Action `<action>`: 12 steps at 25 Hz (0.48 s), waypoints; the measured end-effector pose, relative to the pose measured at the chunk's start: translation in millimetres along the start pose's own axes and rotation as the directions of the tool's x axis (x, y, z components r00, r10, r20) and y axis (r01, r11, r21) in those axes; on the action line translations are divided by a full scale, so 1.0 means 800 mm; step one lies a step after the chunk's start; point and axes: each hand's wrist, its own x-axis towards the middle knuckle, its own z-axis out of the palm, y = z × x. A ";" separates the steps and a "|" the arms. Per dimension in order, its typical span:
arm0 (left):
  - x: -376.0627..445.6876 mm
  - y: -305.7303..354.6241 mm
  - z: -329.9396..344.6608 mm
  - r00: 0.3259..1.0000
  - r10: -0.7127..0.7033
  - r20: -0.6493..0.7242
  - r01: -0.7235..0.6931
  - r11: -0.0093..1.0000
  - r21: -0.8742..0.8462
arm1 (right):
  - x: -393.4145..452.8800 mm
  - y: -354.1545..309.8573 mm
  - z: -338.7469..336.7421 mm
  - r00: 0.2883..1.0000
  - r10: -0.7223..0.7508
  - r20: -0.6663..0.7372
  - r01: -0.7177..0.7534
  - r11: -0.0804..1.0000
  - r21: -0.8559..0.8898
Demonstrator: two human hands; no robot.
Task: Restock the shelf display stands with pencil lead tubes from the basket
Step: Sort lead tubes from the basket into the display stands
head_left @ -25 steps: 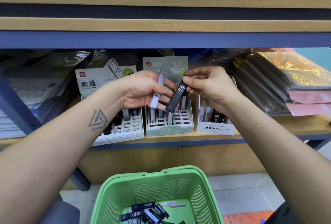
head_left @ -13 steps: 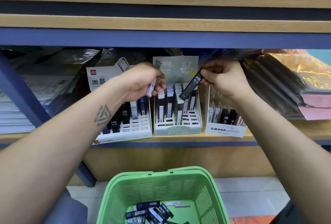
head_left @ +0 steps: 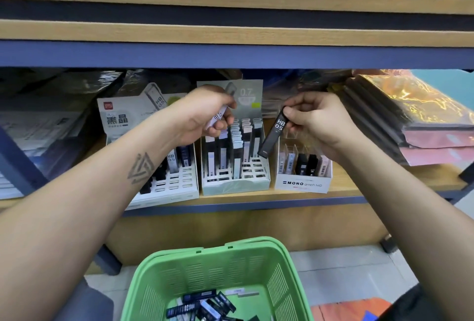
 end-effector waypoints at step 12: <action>-0.049 -0.032 -0.144 0.985 0.066 -0.160 -0.003 0.932 0.363 | 0.006 -0.023 0.179 0.927 -0.180 0.328 0.296 0.889 -0.350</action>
